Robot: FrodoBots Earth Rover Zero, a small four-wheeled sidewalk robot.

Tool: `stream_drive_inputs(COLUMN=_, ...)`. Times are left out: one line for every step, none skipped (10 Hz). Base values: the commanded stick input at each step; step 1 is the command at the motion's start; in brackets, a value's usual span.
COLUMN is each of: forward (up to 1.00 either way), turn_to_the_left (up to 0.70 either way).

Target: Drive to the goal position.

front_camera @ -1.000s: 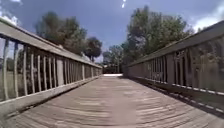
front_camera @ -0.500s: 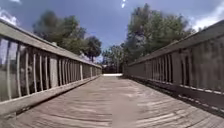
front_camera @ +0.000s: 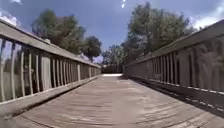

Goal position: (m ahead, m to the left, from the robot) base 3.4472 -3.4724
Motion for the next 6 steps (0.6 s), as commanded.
stream_drive_inputs(forward=0.50, turn_to_the_left=0.00)
stream_drive_inputs(forward=0.50, turn_to_the_left=0.00)
stream_drive_inputs(forward=0.50, turn_to_the_left=0.00)
stream_drive_inputs(forward=0.50, turn_to_the_left=0.00)
stream_drive_inputs(forward=0.50, turn_to_the_left=0.00)
stream_drive_inputs(forward=0.50, turn_to_the_left=0.00)
